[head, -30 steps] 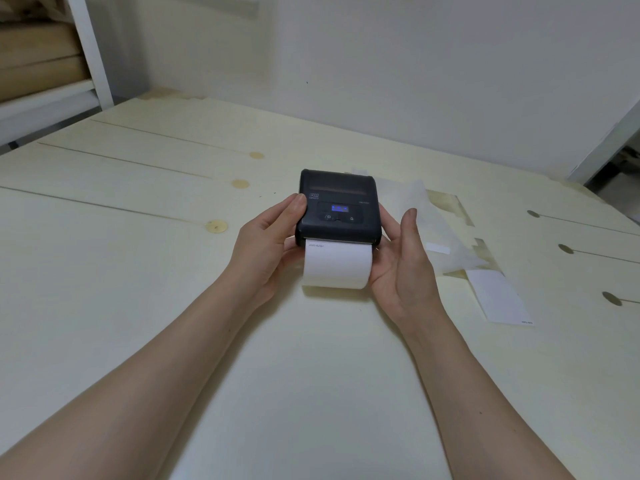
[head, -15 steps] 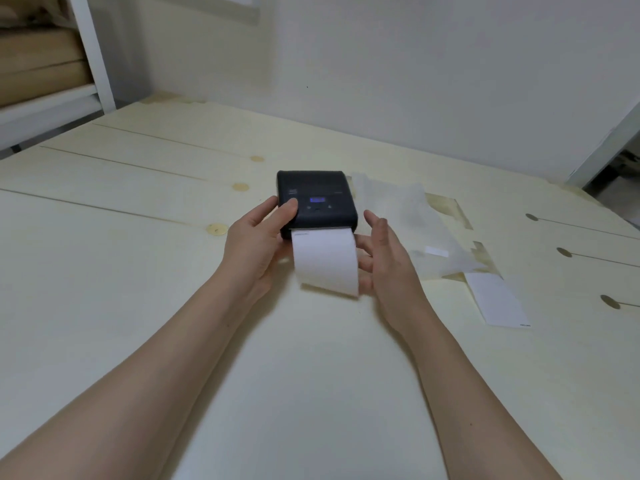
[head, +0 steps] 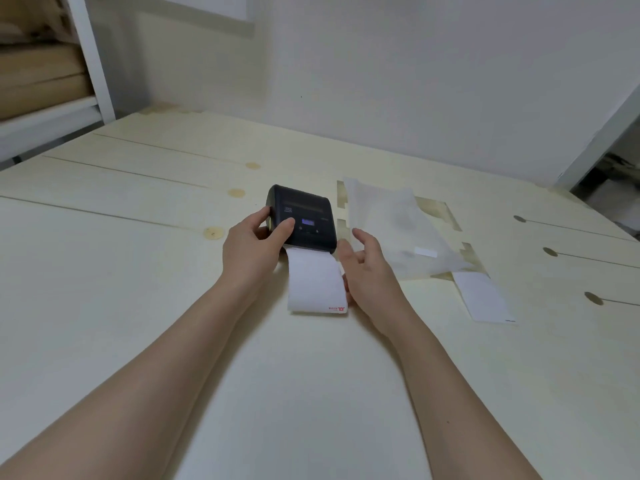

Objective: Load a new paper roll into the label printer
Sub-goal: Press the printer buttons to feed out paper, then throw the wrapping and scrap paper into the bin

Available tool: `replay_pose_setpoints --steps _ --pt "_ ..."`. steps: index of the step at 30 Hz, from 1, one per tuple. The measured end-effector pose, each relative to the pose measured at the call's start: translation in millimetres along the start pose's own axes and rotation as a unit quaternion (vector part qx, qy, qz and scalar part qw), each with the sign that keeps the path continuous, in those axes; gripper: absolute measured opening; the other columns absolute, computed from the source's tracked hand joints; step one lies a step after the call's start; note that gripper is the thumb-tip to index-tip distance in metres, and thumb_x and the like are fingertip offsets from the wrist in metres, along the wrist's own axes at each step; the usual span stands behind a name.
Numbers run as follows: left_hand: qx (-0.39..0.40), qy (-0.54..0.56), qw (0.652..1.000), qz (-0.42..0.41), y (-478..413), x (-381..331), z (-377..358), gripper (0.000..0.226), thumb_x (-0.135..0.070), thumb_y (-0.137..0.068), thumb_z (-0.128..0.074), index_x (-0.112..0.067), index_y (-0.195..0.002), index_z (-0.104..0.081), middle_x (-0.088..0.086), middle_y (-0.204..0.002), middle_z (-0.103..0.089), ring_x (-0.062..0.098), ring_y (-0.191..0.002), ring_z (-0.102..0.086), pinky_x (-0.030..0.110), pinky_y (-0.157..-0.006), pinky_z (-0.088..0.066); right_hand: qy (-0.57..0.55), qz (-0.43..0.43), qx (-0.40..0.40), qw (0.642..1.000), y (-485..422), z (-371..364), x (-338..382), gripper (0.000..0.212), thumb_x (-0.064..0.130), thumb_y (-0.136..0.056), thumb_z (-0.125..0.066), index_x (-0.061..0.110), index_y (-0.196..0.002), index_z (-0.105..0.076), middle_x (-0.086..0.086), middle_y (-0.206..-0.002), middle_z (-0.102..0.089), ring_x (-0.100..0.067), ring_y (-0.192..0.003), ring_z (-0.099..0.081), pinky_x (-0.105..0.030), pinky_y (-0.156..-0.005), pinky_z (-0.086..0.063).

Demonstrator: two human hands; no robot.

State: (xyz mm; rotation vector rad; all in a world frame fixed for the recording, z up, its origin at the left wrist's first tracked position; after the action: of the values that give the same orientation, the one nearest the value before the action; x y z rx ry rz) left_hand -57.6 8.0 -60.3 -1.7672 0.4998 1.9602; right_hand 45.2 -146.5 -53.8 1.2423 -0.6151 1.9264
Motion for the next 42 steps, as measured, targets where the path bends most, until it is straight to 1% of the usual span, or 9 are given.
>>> replay_pose_setpoints --steps 4,7,10,13,17,23,33,38,42 --pt "-0.019 -0.079 0.996 -0.035 8 -5 -1 0.031 -0.036 -0.093 -0.059 -0.028 -0.122 -0.065 -0.006 -0.092 -0.067 0.021 -0.097 -0.067 0.025 -0.074 -0.046 0.037 0.008 -0.017 0.999 4 5 -1 0.045 0.040 -0.097 -0.051 0.029 -0.141 -0.045 -0.004 -0.107 -0.060 -0.020 -0.099 -0.065 -0.024 -0.075 -0.052" --pt "-0.054 -0.124 0.989 -0.056 7 -4 -1 0.034 -0.034 -0.094 -0.056 -0.025 -0.126 -0.064 0.001 -0.106 -0.072 0.024 -0.110 -0.063 0.035 -0.100 -0.042 -0.009 -0.004 -0.031 0.999 11 18 -1 0.031 0.029 -0.099 -0.052 0.022 -0.128 -0.060 -0.001 -0.108 -0.059 -0.021 -0.083 -0.064 -0.012 -0.053 -0.050" --pt "-0.108 -0.205 0.970 -0.066 1 -7 -1 0.051 -0.037 -0.092 -0.056 -0.018 -0.140 -0.052 0.010 -0.135 -0.060 0.030 -0.128 -0.049 0.032 -0.105 -0.024 -0.006 0.000 -0.114 0.993 12 46 -6 0.030 0.026 -0.097 -0.056 0.020 -0.125 -0.064 0.007 -0.101 -0.063 -0.014 -0.085 -0.062 -0.026 -0.071 -0.056" --pt "-0.126 -0.224 0.958 -0.124 11 -29 -17 0.051 -0.030 -0.091 -0.057 -0.021 -0.141 -0.050 0.007 -0.137 -0.055 0.030 -0.130 -0.042 0.021 -0.097 -0.020 0.040 -0.035 -0.234 0.971 11 87 -23 0.029 0.023 -0.094 -0.059 0.018 -0.123 -0.061 0.003 -0.107 -0.064 -0.017 -0.099 -0.062 -0.027 -0.073 -0.043" --pt "-0.034 -0.180 0.964 -0.192 36 -60 -72 0.046 -0.019 -0.090 -0.056 -0.020 -0.136 -0.054 0.004 -0.133 -0.058 0.025 -0.127 -0.045 0.030 -0.106 -0.033 0.198 -0.143 -0.319 0.916 16 135 -45 0.043 0.026 -0.092 -0.062 0.015 -0.131 -0.049 -0.014 -0.137 -0.047 -0.034 -0.129 -0.042 -0.040 -0.096 -0.040" --pt "0.080 -0.254 0.958 -0.101 38 -51 -156 0.051 -0.024 -0.092 -0.055 -0.026 -0.142 -0.045 0.015 -0.147 -0.037 0.032 -0.137 -0.031 0.038 -0.110 -0.030 0.346 -0.256 -0.254 0.866 23 167 -69 0.070 0.049 -0.085 -0.066 0.009 -0.135 -0.037 -0.021 -0.141 -0.041 -0.037 -0.130 -0.037 -0.042 -0.104 -0.032" --pt "0.014 -0.344 0.939 0.002 22 -34 -183 0.047 -0.024 -0.086 -0.067 -0.035 -0.130 -0.054 0.018 -0.161 -0.006 0.036 -0.146 -0.009 0.042 -0.118 -0.014 0.346 -0.297 -0.209 0.865 30 186 -77 0.076 0.054 -0.079 -0.072 0.010 -0.132 -0.041 -0.014 -0.141 -0.037 -0.034 -0.130 -0.037 -0.041 -0.102 -0.036" --pt "0.041 -0.326 0.944 0.032 13 -28 -182 0.060 -0.014 -0.081 -0.069 -0.034 -0.135 -0.051 0.015 -0.152 -0.026 0.034 -0.138 -0.029 0.044 -0.111 -0.034 0.287 -0.326 -0.190 0.881 31 191 -77 0.083 0.042 -0.077 -0.078 0.010 -0.137 -0.031 -0.016 -0.138 -0.033 -0.036 -0.124 -0.044 -0.044 -0.100 -0.047" --pt "0.073 -0.282 0.956 0.022 12 -26 -180 0.067 -0.005 -0.083 -0.061 -0.028 -0.144 -0.045 0.007 -0.141 -0.048 0.032 -0.131 -0.043 0.043 -0.101 -0.047 0.200 -0.259 -0.202 0.923 33 193 -79 0.058 0.024 -0.088 -0.065 0.007 -0.134 -0.035 -0.012 -0.131 -0.056 -0.033 -0.116 -0.058 -0.034 -0.091 -0.048"
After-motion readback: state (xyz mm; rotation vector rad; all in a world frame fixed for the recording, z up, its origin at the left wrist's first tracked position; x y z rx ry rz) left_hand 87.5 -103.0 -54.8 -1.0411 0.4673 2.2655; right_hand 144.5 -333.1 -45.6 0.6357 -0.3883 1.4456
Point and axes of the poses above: each hand's wrist, its own y-axis away from the middle knuckle, its own z-axis out of the back of the hand, x = y × z, the point moved 4 cm from there along -y, towards the middle knuckle
